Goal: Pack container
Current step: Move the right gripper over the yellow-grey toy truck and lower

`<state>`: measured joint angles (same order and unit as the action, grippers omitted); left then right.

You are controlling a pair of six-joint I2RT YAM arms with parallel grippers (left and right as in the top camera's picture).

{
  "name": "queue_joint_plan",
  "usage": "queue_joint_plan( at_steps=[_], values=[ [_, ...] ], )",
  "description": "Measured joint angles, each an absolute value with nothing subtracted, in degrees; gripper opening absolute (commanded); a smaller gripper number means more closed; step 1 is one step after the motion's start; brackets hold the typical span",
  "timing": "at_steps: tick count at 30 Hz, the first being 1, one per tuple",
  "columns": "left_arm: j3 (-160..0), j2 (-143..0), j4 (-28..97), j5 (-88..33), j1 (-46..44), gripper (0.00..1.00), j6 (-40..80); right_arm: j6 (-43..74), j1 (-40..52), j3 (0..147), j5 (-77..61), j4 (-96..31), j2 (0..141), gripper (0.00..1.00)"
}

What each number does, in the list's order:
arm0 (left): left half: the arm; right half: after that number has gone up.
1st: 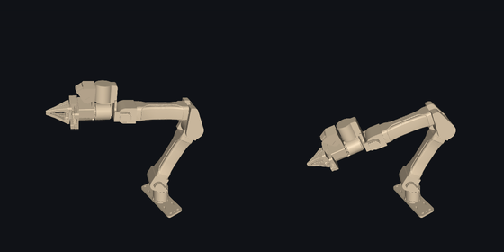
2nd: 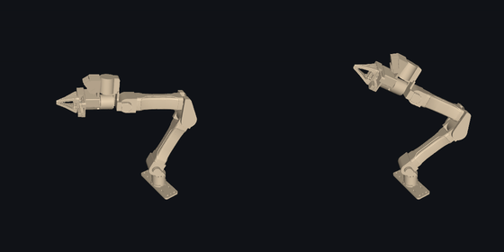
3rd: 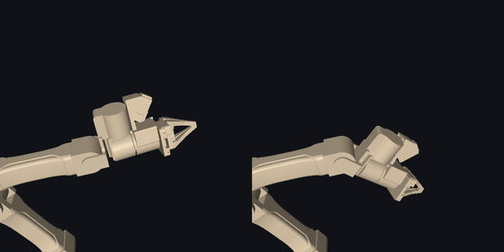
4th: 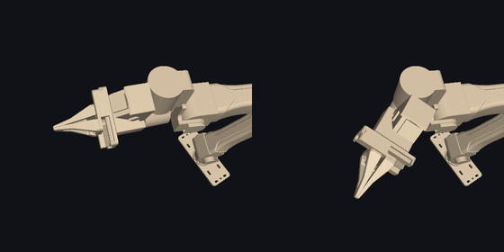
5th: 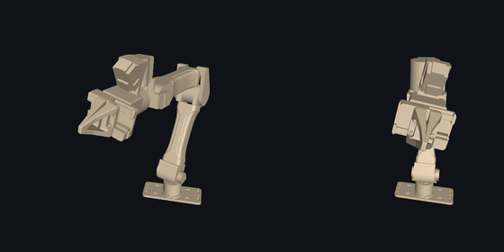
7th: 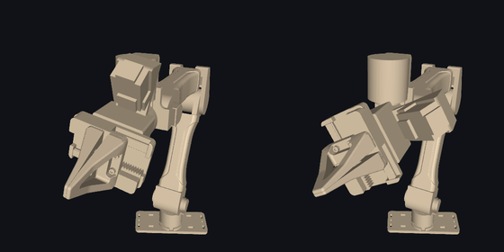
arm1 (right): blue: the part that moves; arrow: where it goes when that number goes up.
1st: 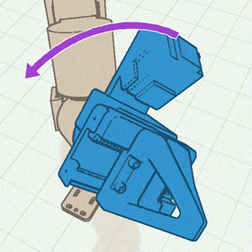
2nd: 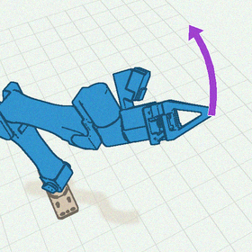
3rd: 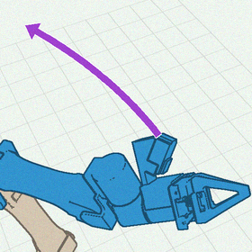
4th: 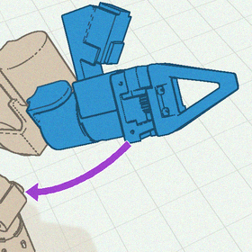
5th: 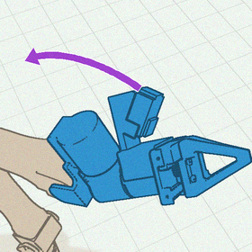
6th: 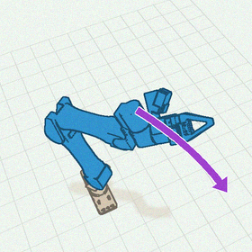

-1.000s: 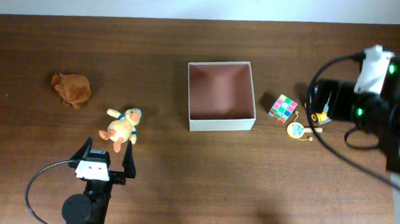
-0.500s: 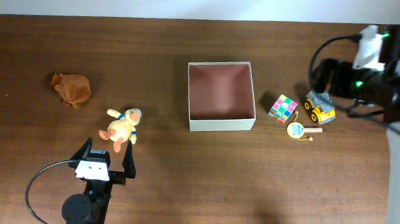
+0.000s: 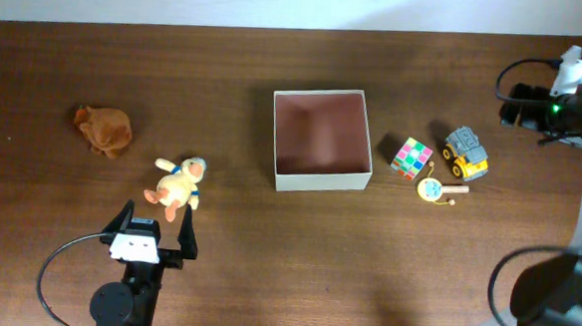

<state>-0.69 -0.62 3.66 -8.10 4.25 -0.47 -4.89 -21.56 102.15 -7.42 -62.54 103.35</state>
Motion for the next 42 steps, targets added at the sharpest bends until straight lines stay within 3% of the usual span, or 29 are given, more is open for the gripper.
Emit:
queue_joint_plan(
  at_steps=[16,42],
  values=[
    [-0.69,-0.62,3.66,-8.12,4.25,0.99,-0.47,-26.83,-20.67,102.17,-13.34,-57.76,114.74,0.99],
    [-0.69,-0.62,3.66,-8.12,4.25,0.99,-0.47,-28.97,-18.33,102.10,-19.16,-64.73,126.74,0.99]
  ],
)
